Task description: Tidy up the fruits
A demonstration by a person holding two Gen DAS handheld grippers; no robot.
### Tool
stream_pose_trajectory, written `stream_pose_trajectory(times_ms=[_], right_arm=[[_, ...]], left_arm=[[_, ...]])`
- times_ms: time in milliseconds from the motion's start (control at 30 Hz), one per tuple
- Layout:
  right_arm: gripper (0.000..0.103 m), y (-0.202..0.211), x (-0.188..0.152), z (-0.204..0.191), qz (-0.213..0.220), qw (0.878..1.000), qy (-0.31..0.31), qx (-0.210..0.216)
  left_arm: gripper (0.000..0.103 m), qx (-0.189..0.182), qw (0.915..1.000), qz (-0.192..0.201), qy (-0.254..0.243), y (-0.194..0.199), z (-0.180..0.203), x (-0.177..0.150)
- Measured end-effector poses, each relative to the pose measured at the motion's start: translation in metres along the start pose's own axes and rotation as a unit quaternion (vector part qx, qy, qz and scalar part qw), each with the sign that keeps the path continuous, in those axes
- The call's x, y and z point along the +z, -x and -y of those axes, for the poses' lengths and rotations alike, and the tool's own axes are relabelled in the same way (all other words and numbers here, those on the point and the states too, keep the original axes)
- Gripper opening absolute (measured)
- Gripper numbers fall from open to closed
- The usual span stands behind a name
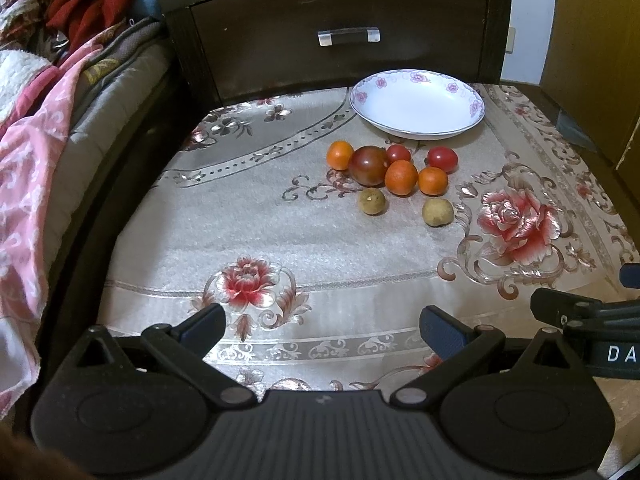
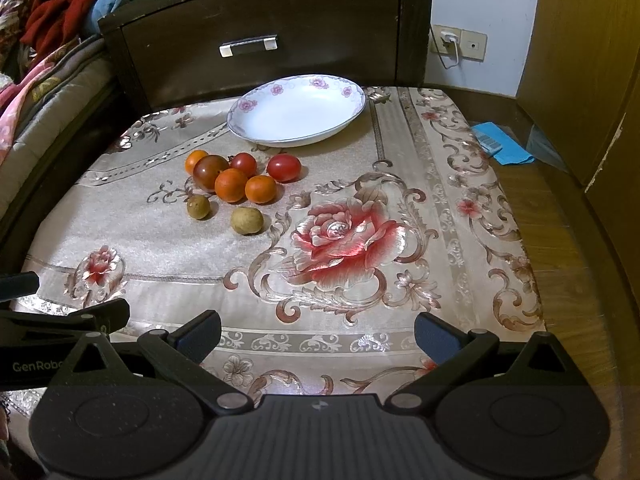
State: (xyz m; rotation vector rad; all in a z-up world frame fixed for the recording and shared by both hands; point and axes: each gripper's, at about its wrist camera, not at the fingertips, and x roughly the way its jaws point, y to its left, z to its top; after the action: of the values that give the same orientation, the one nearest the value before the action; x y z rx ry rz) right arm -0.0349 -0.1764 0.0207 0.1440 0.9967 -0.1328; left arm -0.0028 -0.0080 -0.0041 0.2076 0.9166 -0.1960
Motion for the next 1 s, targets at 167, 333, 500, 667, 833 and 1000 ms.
stream_pose_trajectory(times_ms=[167, 333, 500, 667, 833, 1000], right_arm=[[0.096, 0.0001, -0.0001, 0.0002, -0.001, 1.000, 0.001, 0.000], [0.096, -0.0002, -0.0003, 0.0001, 0.000, 1.000, 0.001, 0.000], [0.096, -0.0003, -0.0004, 0.0006, 0.000, 1.000, 0.001, 0.000], [0.096, -0.0002, -0.0004, 0.0009, 0.000, 1.000, 0.001, 0.000], [0.096, -0.0001, -0.0004, 0.0007, 0.000, 1.000, 0.001, 0.000], [0.096, -0.0002, -0.0003, 0.0007, 0.000, 1.000, 0.001, 0.001]], left_arm=[[0.103, 0.002, 1.0000, -0.001, -0.002, -0.0006, 0.0011, 0.0003], [0.103, 0.002, 1.0000, -0.001, -0.003, -0.0006, 0.0013, 0.0003], [0.103, 0.003, 1.0000, -0.002, -0.003, -0.0008, 0.0015, 0.0004], [0.103, 0.004, 1.0000, -0.002, -0.004, -0.0011, 0.0025, 0.0001], [0.103, 0.004, 1.0000, -0.002, -0.004, -0.0011, 0.0026, 0.0002], [0.103, 0.004, 1.0000, -0.002, -0.004, -0.0012, 0.0026, 0.0002]])
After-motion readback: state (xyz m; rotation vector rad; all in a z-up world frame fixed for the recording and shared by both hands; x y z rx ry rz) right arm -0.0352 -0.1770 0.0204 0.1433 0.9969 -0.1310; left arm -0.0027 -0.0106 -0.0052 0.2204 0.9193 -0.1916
